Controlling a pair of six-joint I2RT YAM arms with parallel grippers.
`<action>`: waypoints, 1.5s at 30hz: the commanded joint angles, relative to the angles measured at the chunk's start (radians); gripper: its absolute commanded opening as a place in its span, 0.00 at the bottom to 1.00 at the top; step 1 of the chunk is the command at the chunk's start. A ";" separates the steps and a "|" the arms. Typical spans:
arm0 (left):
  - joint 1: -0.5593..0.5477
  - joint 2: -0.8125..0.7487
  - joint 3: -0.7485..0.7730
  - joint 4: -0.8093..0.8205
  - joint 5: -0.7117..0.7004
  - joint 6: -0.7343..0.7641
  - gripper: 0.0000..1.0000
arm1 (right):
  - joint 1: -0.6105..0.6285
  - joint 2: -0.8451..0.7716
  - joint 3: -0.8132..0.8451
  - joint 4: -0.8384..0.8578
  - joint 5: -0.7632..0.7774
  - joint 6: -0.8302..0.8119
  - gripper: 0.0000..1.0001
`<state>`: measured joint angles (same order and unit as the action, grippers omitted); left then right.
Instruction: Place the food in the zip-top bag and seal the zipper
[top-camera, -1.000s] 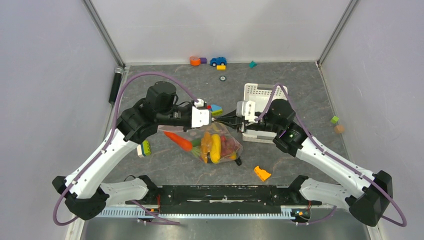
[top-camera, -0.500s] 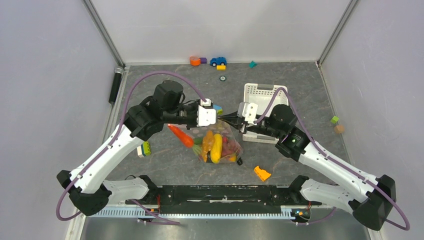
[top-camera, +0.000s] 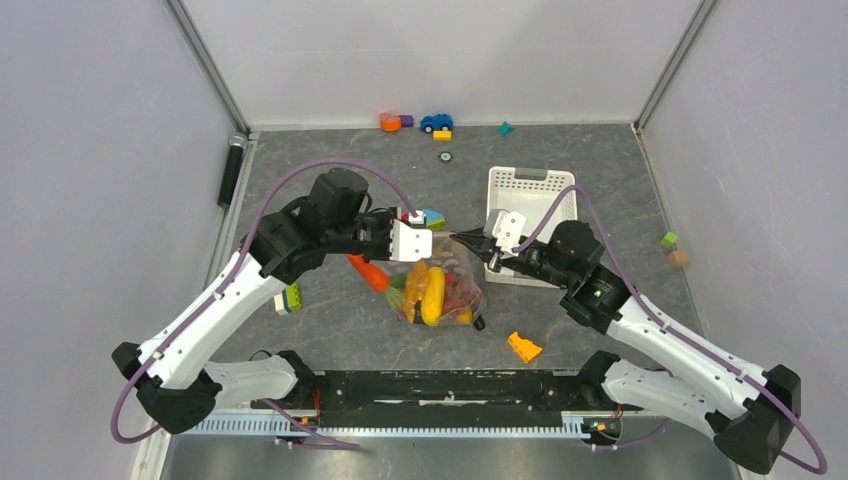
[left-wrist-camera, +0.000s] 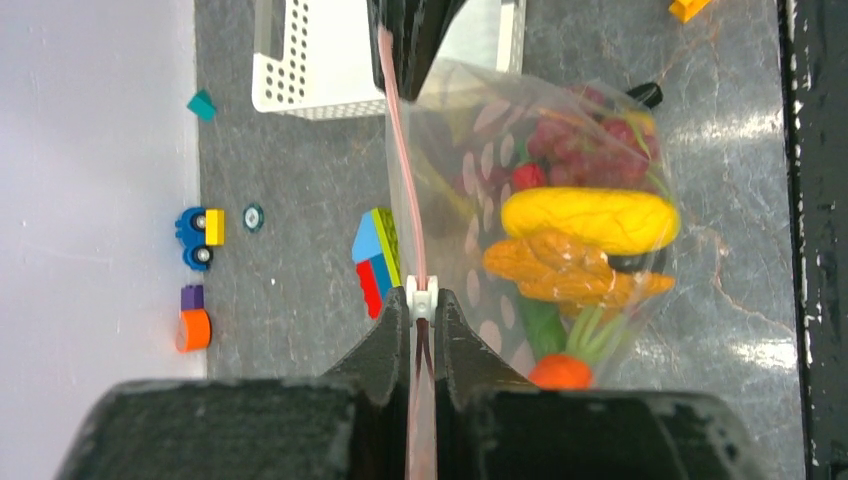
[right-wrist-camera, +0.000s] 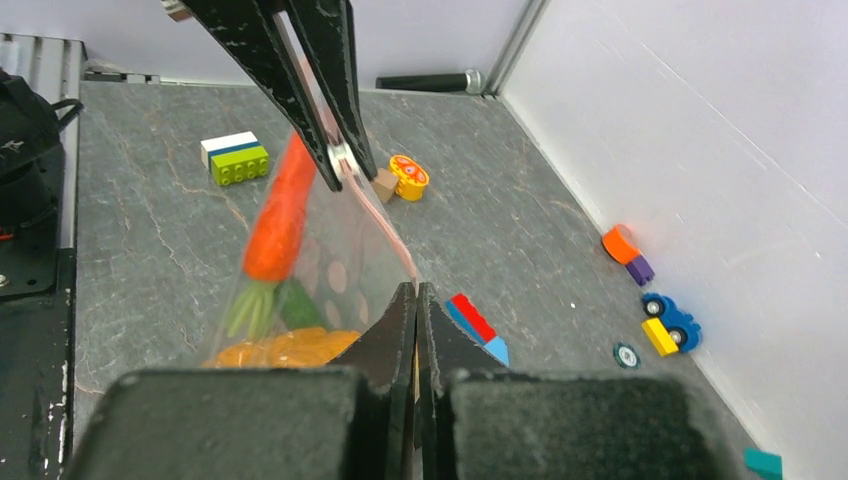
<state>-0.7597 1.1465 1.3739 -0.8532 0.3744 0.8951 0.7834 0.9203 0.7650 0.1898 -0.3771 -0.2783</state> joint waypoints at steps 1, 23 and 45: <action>0.007 -0.024 0.026 -0.134 -0.137 0.063 0.02 | -0.010 -0.055 -0.024 -0.023 0.126 -0.018 0.00; 0.140 -0.074 -0.038 -0.211 -0.303 0.146 0.02 | -0.011 -0.215 -0.071 -0.241 0.480 -0.004 0.00; 0.147 -0.080 0.017 -0.169 0.016 0.067 0.02 | 0.011 0.002 0.014 0.038 -0.331 -0.562 0.71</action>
<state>-0.6163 1.0649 1.3575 -1.0595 0.3340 0.9802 0.7849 0.9527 0.7536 0.1280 -0.6163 -0.7044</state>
